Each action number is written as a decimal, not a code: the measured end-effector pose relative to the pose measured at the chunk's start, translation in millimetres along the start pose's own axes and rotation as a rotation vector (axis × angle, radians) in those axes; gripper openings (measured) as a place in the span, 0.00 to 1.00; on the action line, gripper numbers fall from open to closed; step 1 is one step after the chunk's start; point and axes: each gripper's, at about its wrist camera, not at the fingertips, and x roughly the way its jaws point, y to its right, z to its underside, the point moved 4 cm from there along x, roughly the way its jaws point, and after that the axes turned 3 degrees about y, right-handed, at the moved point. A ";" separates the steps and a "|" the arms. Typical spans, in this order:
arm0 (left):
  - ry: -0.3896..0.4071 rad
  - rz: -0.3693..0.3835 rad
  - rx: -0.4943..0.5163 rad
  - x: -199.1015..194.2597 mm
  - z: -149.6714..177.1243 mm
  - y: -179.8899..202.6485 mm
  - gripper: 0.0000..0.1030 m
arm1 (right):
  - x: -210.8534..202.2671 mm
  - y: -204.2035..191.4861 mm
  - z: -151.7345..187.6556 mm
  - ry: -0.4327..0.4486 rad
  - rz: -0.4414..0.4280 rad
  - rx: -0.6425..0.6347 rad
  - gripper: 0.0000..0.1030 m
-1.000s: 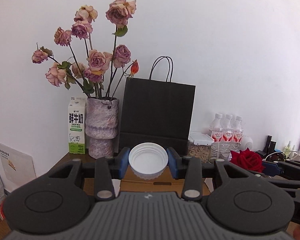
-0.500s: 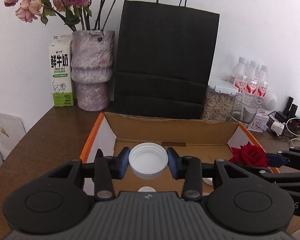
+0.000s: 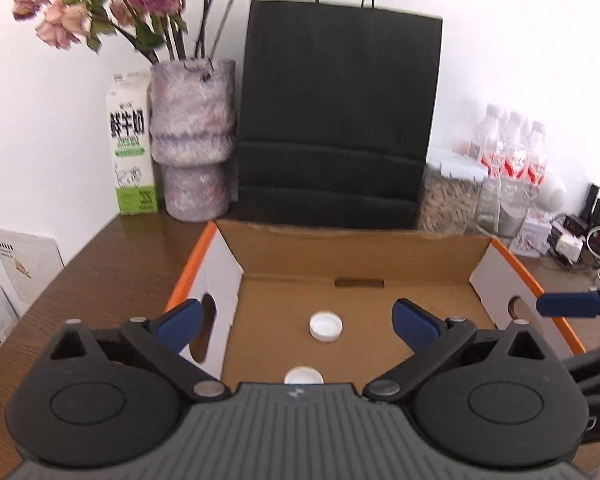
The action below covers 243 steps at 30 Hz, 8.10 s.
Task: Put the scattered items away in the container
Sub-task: 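Carry the cap and the rose into the box and open both tools, then move both tools back from the box toward the plush sheep and container, then grasp the white plush sheep with the left tool while the right tool grasps the white plastic container, then carry the sheep and the container into the box and open both tools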
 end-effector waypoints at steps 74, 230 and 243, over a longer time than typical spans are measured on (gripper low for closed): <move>0.164 -0.057 -0.024 -206.3 92.4 -53.4 1.00 | -203.8 -65.7 138.3 0.198 0.193 0.025 1.00; 0.141 -0.046 0.091 -7.4 -5.7 -2.1 1.00 | -0.1 2.2 -2.3 0.139 0.158 0.024 1.00; 0.204 -0.037 0.049 -49.3 -5.3 -11.6 1.00 | -41.3 -9.7 2.2 0.201 0.190 -0.005 1.00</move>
